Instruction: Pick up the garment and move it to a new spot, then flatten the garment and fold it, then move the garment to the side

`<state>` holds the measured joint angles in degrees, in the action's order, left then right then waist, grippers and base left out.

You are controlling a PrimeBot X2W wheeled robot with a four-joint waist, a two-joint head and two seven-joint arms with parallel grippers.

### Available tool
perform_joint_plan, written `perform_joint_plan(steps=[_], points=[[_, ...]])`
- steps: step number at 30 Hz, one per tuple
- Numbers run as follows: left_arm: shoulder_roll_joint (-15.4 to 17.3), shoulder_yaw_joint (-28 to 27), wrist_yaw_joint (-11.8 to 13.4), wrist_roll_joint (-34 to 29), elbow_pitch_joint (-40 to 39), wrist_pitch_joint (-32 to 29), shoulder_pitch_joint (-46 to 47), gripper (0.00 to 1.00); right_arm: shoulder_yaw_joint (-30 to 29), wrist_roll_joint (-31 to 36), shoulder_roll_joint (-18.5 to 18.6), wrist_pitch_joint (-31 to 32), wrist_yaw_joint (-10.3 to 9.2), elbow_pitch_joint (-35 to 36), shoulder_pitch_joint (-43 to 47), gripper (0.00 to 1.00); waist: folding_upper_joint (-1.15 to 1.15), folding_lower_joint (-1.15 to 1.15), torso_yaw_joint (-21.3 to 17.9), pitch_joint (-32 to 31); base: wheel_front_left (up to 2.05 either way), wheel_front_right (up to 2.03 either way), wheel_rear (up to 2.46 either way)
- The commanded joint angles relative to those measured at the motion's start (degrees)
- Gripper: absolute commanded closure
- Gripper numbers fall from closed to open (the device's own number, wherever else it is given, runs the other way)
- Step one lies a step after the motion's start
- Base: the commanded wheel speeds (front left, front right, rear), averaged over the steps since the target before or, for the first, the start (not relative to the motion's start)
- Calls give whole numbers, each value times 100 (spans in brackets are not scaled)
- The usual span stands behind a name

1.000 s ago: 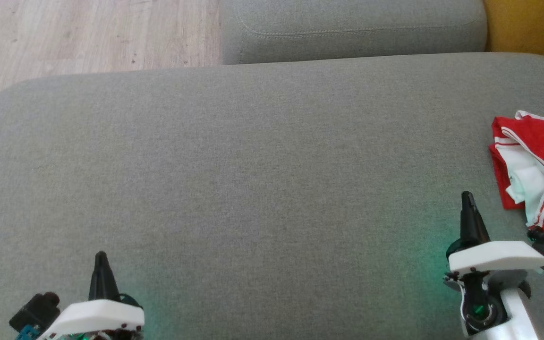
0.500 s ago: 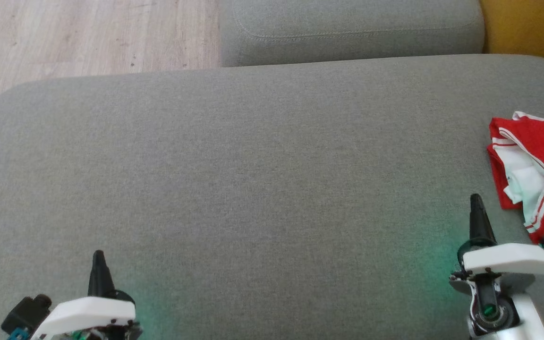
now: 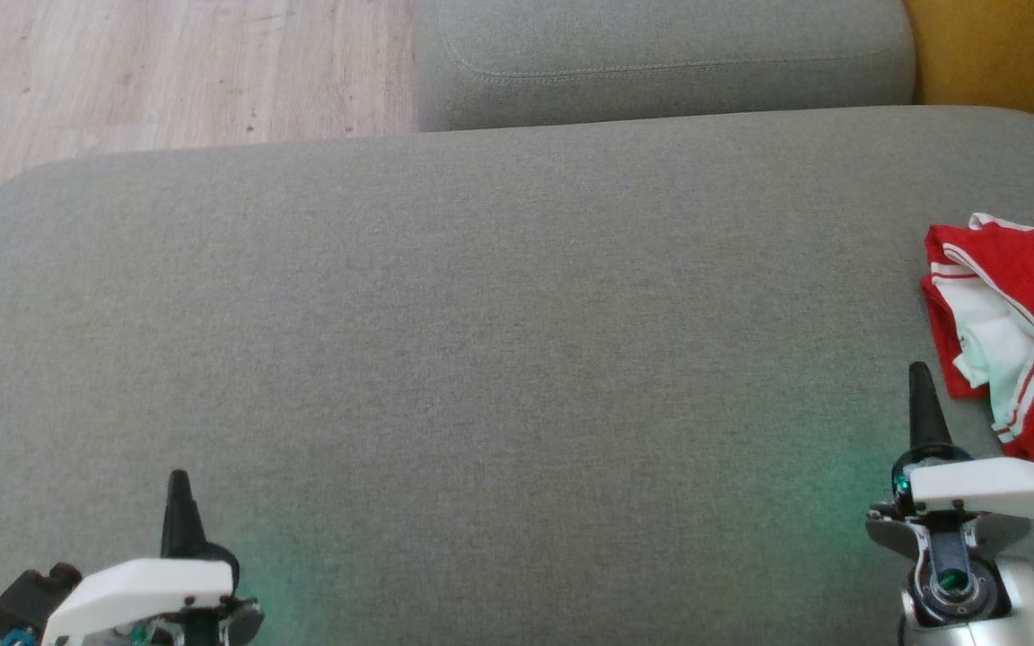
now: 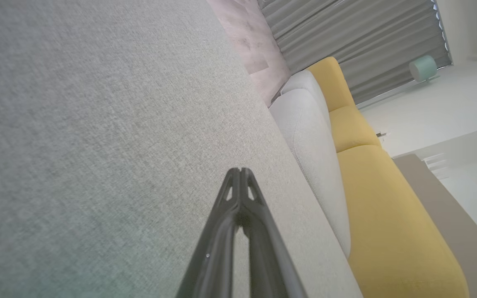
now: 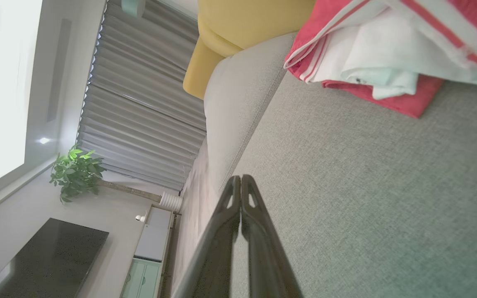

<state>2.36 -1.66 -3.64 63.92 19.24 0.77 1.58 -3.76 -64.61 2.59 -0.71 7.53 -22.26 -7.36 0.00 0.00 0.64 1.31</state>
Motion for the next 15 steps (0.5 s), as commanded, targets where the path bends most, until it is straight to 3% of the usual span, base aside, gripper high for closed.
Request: perform_joint_plan(steps=[1,15], points=[[37,-162,-70,212,-230,-60,316,100,51,-217,24,62,-3,263,-72,100,0,0,-3,-5,0,0,0],[42,-269,-174,1074,-325,-280,364,100,-57,-1055,26,279,-3,448,-10,100,0,0,-23,-41,0,0,0]])
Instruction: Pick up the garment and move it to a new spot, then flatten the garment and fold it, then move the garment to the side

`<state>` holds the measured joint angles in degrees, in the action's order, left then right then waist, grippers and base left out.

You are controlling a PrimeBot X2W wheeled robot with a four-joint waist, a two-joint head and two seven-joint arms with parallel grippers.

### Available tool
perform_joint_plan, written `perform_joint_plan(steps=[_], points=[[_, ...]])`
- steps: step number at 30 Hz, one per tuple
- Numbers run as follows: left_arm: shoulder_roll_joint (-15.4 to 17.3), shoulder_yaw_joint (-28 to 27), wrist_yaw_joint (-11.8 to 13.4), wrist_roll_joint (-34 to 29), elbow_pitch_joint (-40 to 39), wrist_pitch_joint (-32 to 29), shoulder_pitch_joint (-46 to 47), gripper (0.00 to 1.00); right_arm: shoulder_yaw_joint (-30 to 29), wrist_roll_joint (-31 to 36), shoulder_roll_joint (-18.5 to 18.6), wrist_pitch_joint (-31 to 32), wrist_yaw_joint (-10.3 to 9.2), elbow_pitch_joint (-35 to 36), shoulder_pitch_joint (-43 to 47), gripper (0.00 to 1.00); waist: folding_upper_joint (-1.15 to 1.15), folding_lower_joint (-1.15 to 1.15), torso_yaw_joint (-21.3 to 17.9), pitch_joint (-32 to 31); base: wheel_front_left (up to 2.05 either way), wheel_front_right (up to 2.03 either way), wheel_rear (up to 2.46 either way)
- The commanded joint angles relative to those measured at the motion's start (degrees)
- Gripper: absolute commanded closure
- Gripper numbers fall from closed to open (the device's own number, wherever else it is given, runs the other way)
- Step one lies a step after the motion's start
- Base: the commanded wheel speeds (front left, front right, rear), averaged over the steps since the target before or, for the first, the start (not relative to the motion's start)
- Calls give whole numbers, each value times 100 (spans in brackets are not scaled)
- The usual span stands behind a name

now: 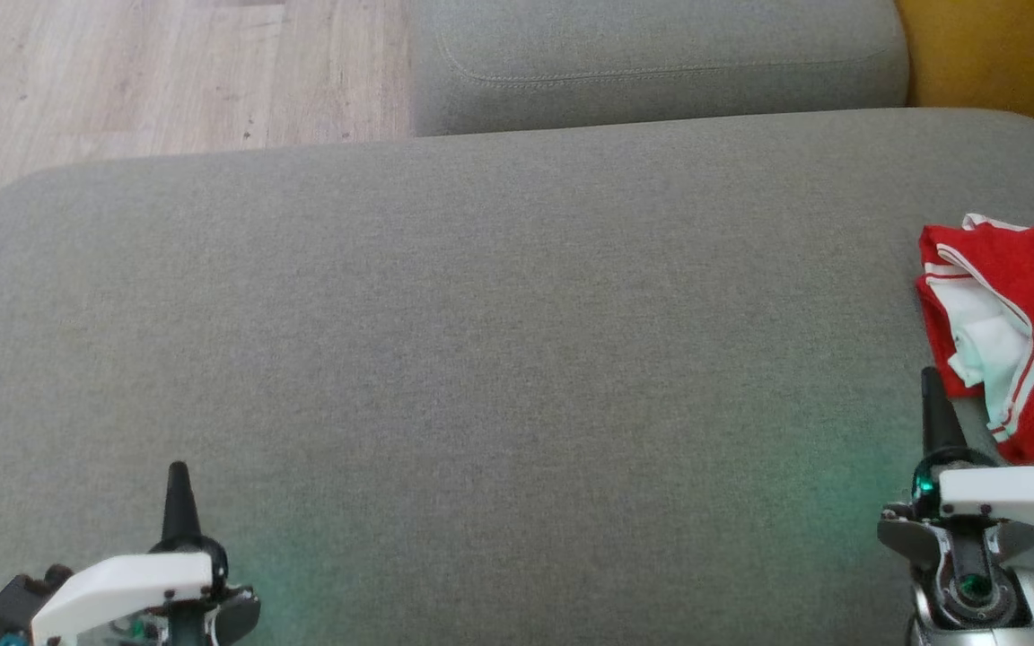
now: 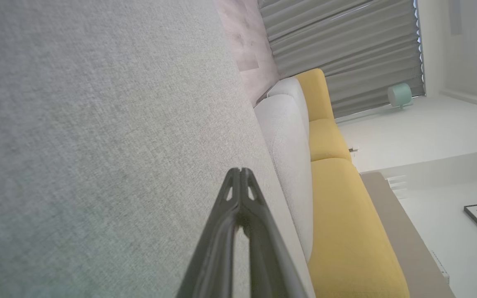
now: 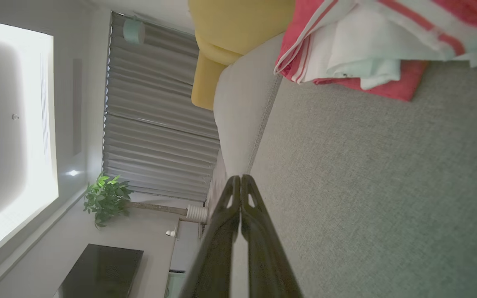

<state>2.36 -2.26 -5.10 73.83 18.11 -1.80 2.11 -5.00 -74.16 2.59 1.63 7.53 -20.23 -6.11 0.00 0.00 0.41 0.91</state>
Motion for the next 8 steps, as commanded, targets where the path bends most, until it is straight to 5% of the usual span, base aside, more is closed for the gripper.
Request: perform_joint_plan(steps=[1,8], points=[[42,-218,-35,149,-219,-40,315,100,59,-163,26,61,-3,259,-130,100,0,0,-1,-3,0,0,0],[45,-275,-91,611,-270,-158,341,100,1,-612,27,178,-4,358,-96,100,0,0,-12,-22,0,0,0]])
